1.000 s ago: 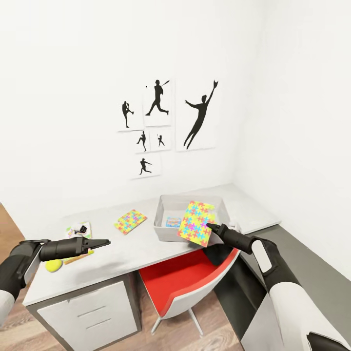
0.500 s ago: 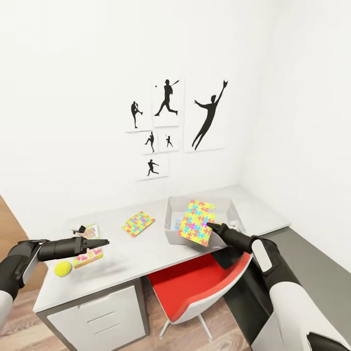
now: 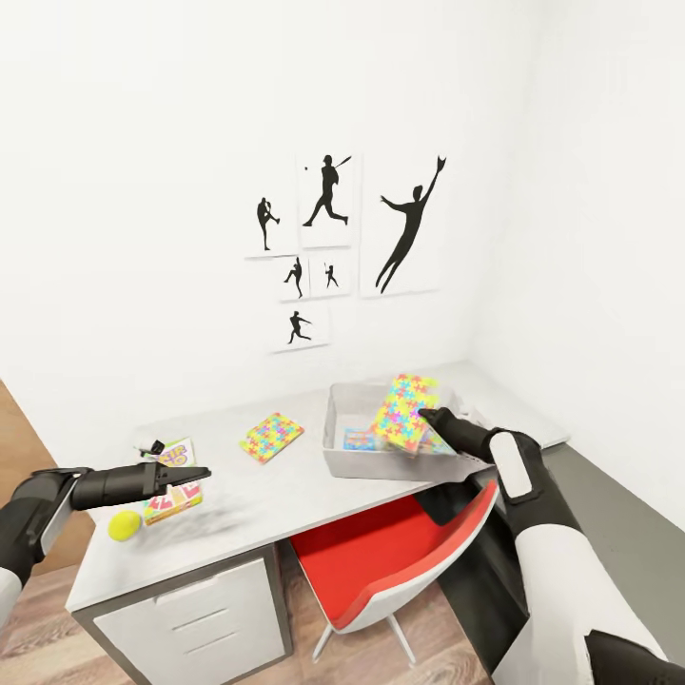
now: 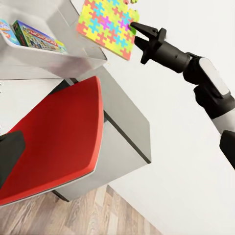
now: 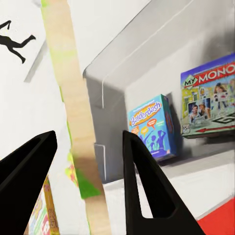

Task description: Put all the toys in the child's room - the three board games (two on the bed and one on the table), the two jigsaw puzzles on the table, and the tennis ball on the table - inside the toy box on the table in the child's room.

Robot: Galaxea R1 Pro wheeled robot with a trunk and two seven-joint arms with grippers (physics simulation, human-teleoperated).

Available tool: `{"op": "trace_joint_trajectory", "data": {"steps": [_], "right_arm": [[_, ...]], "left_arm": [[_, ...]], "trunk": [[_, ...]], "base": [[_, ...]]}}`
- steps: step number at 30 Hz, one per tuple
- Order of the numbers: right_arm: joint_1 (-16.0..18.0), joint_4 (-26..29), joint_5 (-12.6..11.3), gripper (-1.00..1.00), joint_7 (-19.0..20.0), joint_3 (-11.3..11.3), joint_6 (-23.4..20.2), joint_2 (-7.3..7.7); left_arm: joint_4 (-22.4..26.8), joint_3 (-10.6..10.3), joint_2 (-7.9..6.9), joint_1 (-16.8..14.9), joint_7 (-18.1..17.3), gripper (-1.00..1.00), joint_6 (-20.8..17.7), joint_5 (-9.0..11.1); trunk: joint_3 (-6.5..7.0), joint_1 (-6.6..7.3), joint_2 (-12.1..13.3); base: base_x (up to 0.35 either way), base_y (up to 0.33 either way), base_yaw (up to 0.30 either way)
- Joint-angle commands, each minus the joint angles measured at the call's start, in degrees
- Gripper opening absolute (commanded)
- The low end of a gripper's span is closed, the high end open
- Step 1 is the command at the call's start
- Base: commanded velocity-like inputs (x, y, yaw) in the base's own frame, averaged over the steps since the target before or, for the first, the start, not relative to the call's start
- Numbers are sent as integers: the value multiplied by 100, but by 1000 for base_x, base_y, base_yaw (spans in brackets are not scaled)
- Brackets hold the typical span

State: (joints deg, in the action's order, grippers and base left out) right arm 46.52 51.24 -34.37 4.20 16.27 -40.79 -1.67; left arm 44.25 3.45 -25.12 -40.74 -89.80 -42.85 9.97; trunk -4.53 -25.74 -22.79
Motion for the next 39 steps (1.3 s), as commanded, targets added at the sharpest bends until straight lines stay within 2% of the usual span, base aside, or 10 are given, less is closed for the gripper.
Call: {"op": "trace_joint_trajectory", "data": {"steps": [1,2,4,5,8,10,16,18,22,39], "right_arm": [[48,16,-114,-100,-174,31,-41,-21],[110,32,-396,-100,-468,30,-51,-35],[152,43,-670,-100,-661,30,-42,-48],[180,54,-907,-100,-793,28,-33,-61],[215,89,-1242,-100,-990,29,-17,-74],[220,110,-1330,-100,-1082,31,-12,-76],[226,133,-1424,-100,-1242,40,34,-78],[226,132,-1422,-100,-1258,19,273,-77],[219,132,-1396,-100,-1266,-4,447,-78],[217,131,-1433,-100,-1769,-2,524,-79]], "left_arm": [[0,-3,-6,-5,-20,100,-60,3],[-2,-3,-11,-5,-20,100,-59,4],[-3,-3,-14,-5,-20,100,-58,4],[-3,-2,-16,-5,-20,100,-58,5],[-4,-2,-22,-5,-20,100,-58,5],[-4,-2,-25,-5,-20,100,-57,5],[-4,-2,-28,-5,-20,100,-60,5],[-4,-2,-29,-5,-20,100,-61,5],[-4,-2,-35,-5,-20,100,-61,5],[-4,6,-37,-5,-20,100,-57,13]], "trunk": [[-14,-4,-13],[-14,-4,-13],[-14,-4,-13],[-14,-4,-13],[-14,-4,-13],[-14,-4,-13],[-14,-4,-13],[-14,-4,-13],[-14,-4,-13],[-131,-4,-13]], "base": [[0,0,0],[0,0,0],[0,0,0],[0,0,0],[0,0,0],[0,0,0],[0,0,0],[0,2,0],[35,59,0],[70,61,1]]}}
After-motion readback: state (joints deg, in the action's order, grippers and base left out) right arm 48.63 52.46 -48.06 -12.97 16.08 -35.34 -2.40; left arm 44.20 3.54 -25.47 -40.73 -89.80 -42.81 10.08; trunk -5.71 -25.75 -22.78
